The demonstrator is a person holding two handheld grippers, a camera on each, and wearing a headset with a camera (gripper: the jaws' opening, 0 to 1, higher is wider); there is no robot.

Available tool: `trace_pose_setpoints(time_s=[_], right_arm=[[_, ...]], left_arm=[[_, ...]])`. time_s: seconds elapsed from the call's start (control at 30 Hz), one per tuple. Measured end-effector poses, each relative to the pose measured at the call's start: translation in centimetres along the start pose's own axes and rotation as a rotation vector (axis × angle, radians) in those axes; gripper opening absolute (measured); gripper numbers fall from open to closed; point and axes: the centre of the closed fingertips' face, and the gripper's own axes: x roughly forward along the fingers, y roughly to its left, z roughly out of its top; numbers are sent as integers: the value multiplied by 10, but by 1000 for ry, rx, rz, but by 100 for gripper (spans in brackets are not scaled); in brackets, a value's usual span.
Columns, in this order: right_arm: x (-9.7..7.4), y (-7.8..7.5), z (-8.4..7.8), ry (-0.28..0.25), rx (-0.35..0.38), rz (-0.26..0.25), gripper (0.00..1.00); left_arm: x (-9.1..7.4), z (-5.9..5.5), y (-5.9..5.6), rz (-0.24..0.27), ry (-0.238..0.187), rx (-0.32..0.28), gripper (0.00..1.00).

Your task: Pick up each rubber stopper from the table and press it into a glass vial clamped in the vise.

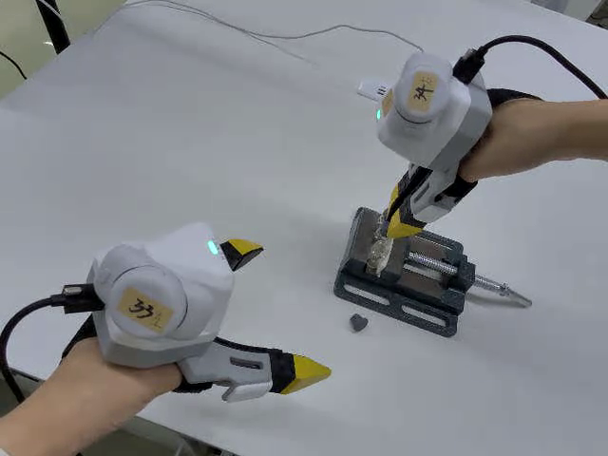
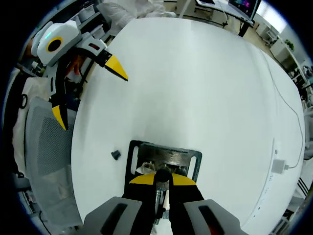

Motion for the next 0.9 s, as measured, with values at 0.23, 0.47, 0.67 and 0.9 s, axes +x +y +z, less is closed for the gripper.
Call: trace_pose_setpoints(time_s=[0.23,0.47,0.67,0.9], right_arm=[[1,-1,-2,13,85,-11,4],[1,3,-3,12,148,-7,4],[0,4,-2,8,94,-19,6],[0,5,-3,-3,15,-16,7]], left_arm=[[2,0,-1,-8,3,0,86],[5,1,-4,-18,3,3,86],[5,2,-5,-23,2,6,86],[4,4,-2,-18,-1,16,86]])
